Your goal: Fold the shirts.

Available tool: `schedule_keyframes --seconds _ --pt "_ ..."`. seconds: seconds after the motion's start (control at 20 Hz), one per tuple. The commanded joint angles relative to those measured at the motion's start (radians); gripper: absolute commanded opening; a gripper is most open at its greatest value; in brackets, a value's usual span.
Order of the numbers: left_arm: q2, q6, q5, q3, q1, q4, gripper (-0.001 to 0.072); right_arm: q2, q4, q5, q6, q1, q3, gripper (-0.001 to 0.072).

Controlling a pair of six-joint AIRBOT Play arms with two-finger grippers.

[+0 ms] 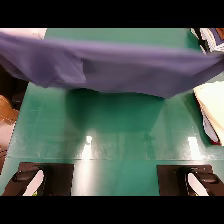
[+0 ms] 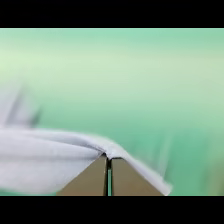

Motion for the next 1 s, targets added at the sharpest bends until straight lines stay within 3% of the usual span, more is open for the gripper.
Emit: schedule_keyframes --seconds 0.0,0.25,0.4,0.7,0.8,0.95 --pt "0.029 -0.009 0.011 0.266 0.001 -0.053 0.0022 0.035 -0.013 -0.001 -0.039 -0.112 0.246 0.0013" --pt "0.021 -0.009 0.054 0.363 0.001 -0.055 0.0022 -0.088 -0.005 0.141 -0.044 -0.210 0.523 0.0012" --pt "-0.086 -0.024 -0.063 0.363 0.001 -0.063 0.0022 -0.229 0.023 0.279 -0.041 -0.213 0.602 0.0013" --pt "-0.512 -0.024 -0.378 0.361 -0.031 -0.060 0.0022 -0.474 0.048 0.419 -0.029 -0.213 0.314 0.0013" --pt "-0.681 -0.023 -0.380 0.361 -0.100 -0.048 0.0022 -0.567 0.048 0.431 -0.028 -0.212 0.223 0.0012" --pt "-0.925 -0.023 -0.279 0.361 -0.196 0.044 0.0022 -0.706 0.047 0.372 -0.029 -0.200 0.139 0.0013"
